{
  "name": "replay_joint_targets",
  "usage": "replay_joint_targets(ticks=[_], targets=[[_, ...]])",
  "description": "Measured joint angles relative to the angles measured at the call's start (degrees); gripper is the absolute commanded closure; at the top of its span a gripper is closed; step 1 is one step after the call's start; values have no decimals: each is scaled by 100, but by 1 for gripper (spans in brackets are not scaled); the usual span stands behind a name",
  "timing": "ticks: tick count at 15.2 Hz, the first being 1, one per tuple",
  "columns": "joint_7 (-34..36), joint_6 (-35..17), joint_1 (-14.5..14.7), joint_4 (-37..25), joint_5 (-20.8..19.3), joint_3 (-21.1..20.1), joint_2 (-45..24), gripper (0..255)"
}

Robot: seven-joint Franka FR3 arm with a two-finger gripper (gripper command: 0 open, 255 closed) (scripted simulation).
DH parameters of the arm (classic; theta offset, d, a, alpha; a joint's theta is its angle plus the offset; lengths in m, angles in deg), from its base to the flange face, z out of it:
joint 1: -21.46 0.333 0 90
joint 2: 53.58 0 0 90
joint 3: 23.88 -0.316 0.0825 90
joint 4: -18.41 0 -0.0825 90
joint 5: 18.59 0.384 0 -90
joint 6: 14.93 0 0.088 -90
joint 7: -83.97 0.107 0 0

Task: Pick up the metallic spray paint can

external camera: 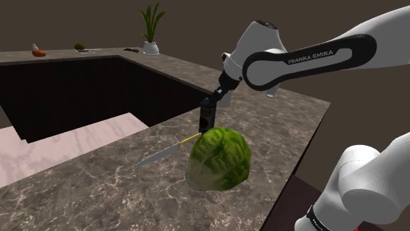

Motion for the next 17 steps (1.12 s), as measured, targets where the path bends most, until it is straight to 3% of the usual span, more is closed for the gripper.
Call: replay_joint_targets(ticks=[6,7,17], targets=[[6,-496,-8,321,-27,-4,-152,0],[5,-524,-9,344,-27,-2,-154,255],[8,-549,-7,359,-27,-7,-154,255]])
